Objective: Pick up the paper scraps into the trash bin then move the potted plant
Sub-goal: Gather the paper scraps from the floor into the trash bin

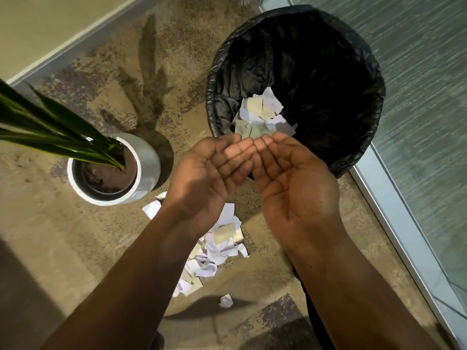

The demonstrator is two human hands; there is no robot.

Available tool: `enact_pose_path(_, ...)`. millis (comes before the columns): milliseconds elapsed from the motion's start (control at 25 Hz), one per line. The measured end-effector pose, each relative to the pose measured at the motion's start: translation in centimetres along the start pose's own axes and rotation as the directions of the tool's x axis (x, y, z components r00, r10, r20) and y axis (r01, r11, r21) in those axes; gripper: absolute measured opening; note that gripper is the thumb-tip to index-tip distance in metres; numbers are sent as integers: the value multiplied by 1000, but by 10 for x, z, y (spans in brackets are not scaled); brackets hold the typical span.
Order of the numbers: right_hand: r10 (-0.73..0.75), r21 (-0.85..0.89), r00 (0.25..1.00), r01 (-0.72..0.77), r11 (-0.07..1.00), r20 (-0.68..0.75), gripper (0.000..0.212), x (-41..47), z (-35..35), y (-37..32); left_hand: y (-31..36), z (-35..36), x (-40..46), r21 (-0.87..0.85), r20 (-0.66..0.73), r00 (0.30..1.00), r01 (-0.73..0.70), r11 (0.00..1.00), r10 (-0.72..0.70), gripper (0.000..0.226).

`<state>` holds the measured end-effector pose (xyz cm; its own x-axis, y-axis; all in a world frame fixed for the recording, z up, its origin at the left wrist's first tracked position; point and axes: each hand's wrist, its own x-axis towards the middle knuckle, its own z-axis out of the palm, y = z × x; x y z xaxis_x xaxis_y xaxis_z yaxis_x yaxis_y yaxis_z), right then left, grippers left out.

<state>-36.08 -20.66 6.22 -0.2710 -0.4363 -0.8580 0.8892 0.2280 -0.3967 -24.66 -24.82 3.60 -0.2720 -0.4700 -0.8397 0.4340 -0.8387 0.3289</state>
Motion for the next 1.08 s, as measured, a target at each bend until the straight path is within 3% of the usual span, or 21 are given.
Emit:
enact_pose_path(120,58,-154,995,-44,987,86,25,-5,-1,29,-2,-48,-4,-66,-62,998,-32,997,28,29)
enact_pose_path(240,147,-461,981,-74,884,125,19,-7,-16,73,-24,-112,-1,97,-214,974,-55,994,74,22)
enact_pose_path(320,205,-678,975,-95,728,82,20,-4,-33,109,-46,-160,5,258,-317,942,-30,966,114,17)
enact_pose_path(440,265,-868,963,-101,487,36,24,8,-64,163,-70,-226,13,407,-422,900,84,910,106,18)
enact_pose_path(560,305,-987,945,80,142,121,27,42,-80,207,-81,-279,27,407,-443,895,152,901,50,25)
enact_pose_path(680,312,-932,920,305,-197,236,31,100,-73,242,-88,-324,60,501,-388,914,101,859,119,42)
enact_pose_path(760,323,-740,877,475,-476,355,34,143,-64,265,-96,-346,79,625,-332,933,110,773,136,60)
enact_pose_path(840,389,-494,823,563,-663,414,42,179,-58,283,-100,-353,93,745,-280,944,98,660,176,66)
enact_pose_path(960,487,-250,798,583,-773,357,48,205,-51,293,-91,-351,105,857,-202,949,51,512,244,57)
enact_pose_path(1080,498,-35,719,585,-810,484,48,195,-60,299,-84,-348,107,993,-106,985,97,71,137,52)
